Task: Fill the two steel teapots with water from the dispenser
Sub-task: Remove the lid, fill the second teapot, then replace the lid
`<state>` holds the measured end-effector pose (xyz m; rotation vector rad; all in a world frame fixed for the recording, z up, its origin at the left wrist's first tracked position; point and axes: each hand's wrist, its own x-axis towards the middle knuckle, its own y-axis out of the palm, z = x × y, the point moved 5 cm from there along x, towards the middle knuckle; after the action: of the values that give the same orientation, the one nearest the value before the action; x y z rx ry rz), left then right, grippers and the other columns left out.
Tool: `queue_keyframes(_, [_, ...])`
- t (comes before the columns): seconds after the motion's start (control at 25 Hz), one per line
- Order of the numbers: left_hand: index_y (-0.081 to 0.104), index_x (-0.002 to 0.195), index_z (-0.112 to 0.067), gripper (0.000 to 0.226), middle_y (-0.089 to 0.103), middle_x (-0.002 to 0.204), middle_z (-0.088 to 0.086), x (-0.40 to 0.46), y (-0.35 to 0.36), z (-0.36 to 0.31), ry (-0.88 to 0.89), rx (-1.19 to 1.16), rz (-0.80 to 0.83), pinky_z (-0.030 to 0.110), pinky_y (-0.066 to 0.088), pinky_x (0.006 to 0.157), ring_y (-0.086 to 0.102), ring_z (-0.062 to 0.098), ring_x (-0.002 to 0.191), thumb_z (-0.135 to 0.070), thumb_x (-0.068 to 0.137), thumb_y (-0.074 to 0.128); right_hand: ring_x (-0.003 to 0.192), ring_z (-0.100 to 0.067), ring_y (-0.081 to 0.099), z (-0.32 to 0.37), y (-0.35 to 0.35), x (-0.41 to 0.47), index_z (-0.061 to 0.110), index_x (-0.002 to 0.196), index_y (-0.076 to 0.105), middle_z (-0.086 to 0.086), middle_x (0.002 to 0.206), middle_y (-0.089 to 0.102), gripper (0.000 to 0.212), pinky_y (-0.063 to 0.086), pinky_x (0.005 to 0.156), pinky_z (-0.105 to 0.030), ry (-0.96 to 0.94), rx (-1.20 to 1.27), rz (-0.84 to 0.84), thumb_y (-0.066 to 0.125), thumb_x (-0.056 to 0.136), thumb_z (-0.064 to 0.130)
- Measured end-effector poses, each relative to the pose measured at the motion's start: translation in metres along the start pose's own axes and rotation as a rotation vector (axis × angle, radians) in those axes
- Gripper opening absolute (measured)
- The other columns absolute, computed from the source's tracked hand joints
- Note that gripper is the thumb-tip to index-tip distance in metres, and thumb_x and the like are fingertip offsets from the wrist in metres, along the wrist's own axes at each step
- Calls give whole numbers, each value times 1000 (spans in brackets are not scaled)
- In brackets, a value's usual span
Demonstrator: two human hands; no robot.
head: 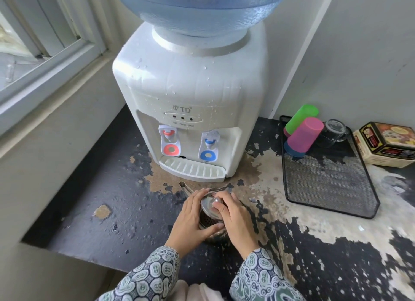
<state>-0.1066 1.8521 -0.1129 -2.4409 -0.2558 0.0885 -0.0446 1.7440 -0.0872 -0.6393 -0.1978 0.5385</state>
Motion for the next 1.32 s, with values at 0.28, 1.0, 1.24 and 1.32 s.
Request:
queue_keyframes(0.28, [12, 138, -37, 89, 22, 137, -21, 0, 0, 1, 2, 35, 3, 24, 16, 114, 15, 0, 135, -67, 68, 57, 87, -11, 58, -38, -37, -6, 18, 97, 58, 2, 94, 63, 15, 43, 75, -12, 256, 474, -388, 44, 95, 19])
queue_keyframes(1.0, [1, 139, -39, 106, 18, 147, -17, 1, -8, 7, 99, 165, 116, 32, 14, 118, 9, 4, 140, -78, 59, 58, 97, 3, 48, -38, -32, -9, 19, 112, 54, 11, 110, 55, 22, 34, 88, -19, 181, 144, -216, 54, 90, 16])
queue_keyframes(1.24, [11, 142, -31, 110, 24, 144, -17, 2, -15, 9, 178, 206, 47, 24, 10, 115, 11, 0, 137, -79, 56, 60, 119, 3, 41, -18, -17, 14, 24, 126, 52, 14, 128, 50, 33, 28, 96, -11, 104, 106, 59, 49, 93, 20])
queue_keyframes(1.32, [8, 144, -35, 109, 25, 146, -14, 3, -18, 12, 234, 230, 46, 26, 15, 115, 13, -1, 137, -79, 58, 58, 112, 3, 46, -16, -15, 21, 23, 117, 58, 14, 122, 56, 26, 32, 93, -10, 93, 83, 79, 51, 92, 19])
